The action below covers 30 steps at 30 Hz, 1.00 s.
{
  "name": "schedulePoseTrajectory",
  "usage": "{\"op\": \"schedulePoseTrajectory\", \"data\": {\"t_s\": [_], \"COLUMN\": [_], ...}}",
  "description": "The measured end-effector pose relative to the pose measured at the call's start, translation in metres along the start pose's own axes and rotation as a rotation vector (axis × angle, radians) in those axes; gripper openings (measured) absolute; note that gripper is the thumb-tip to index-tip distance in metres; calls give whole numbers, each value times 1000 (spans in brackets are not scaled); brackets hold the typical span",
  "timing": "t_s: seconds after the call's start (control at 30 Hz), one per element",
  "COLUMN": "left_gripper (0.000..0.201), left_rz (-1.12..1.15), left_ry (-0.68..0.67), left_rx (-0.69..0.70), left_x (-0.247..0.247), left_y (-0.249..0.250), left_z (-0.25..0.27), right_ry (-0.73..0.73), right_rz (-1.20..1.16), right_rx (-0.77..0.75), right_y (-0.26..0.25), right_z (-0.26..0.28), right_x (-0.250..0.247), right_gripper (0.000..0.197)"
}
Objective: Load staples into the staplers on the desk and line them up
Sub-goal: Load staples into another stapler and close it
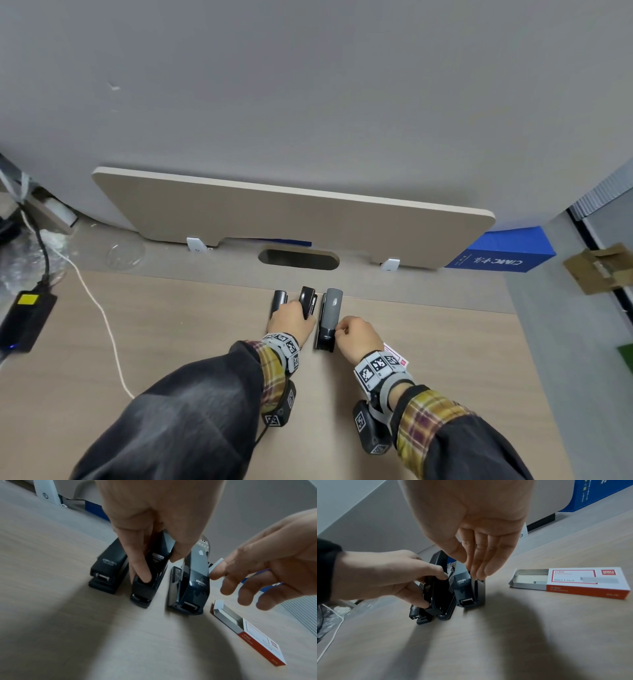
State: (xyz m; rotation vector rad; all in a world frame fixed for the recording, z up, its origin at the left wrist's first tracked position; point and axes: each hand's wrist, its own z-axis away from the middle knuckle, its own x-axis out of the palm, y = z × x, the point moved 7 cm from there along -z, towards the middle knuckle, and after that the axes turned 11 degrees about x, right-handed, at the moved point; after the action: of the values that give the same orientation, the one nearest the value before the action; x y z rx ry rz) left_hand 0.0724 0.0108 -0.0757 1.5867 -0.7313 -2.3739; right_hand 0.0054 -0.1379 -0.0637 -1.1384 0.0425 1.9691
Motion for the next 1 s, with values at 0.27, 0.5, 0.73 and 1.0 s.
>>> {"op": "schedulePoseTrajectory", "data": {"t_s": [0.27, 0.5, 0.73, 1.0], "left_gripper": [41, 34, 36, 32], "left_rz": [-52, -166, -195, -412], "left_ry": [23, 220, -41, -285], "left_rx": [41, 91, -36, 193], "left_x": [8, -26, -3, 10], "left_y": [8, -12, -48, -71], "left_z": [-4, 3, -4, 47], "right_ry": [34, 19, 25, -22], "right_rz": [-14, -19, -6, -39], "right_rx": [-29, -43, -74, -106], "right_y": [-10, -14, 0, 6], "right_z": [-9, -6, 7, 26], "right_x": [-2, 2, 3, 25], "right_gripper": [16, 17, 19, 20]}}
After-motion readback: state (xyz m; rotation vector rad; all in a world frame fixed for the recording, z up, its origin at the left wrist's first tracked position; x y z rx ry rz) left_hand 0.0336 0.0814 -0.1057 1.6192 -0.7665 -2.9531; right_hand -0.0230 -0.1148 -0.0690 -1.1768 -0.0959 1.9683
